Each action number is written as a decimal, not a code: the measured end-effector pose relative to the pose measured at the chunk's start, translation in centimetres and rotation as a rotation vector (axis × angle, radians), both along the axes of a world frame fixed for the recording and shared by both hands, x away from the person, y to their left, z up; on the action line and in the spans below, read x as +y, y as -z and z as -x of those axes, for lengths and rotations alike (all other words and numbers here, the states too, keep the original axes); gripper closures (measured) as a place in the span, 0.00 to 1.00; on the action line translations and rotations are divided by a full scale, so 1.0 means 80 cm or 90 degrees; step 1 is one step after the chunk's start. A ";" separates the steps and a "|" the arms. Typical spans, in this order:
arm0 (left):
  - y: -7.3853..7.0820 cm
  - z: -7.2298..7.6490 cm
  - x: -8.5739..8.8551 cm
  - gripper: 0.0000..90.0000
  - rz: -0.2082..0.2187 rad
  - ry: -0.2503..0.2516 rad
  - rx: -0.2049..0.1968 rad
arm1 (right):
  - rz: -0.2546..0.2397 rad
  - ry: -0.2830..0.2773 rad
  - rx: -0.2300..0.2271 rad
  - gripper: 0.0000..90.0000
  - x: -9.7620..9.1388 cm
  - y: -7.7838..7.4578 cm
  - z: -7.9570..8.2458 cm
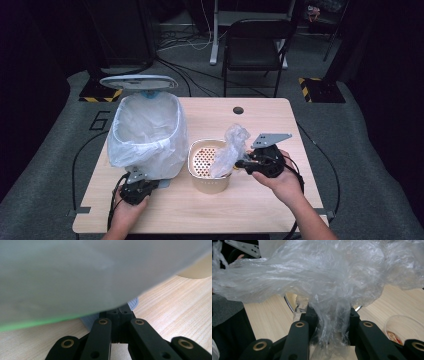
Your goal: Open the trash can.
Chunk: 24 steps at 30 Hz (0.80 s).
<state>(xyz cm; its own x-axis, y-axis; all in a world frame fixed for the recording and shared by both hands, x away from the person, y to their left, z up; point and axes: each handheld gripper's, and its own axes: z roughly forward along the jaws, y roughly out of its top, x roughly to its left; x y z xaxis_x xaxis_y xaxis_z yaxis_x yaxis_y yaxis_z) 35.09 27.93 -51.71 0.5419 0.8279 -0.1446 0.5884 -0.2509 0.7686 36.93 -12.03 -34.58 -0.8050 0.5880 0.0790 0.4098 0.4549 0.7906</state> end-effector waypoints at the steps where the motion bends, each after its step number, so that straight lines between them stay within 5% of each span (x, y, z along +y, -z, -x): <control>1: 0.000 0.000 0.000 1.00 -0.001 0.001 0.000 | -0.002 -0.005 0.001 0.80 0.005 -0.002 -0.002; 24: 0.000 0.000 0.000 1.00 0.002 -0.001 0.001 | -0.017 -0.062 -0.023 0.80 0.069 -0.038 -0.024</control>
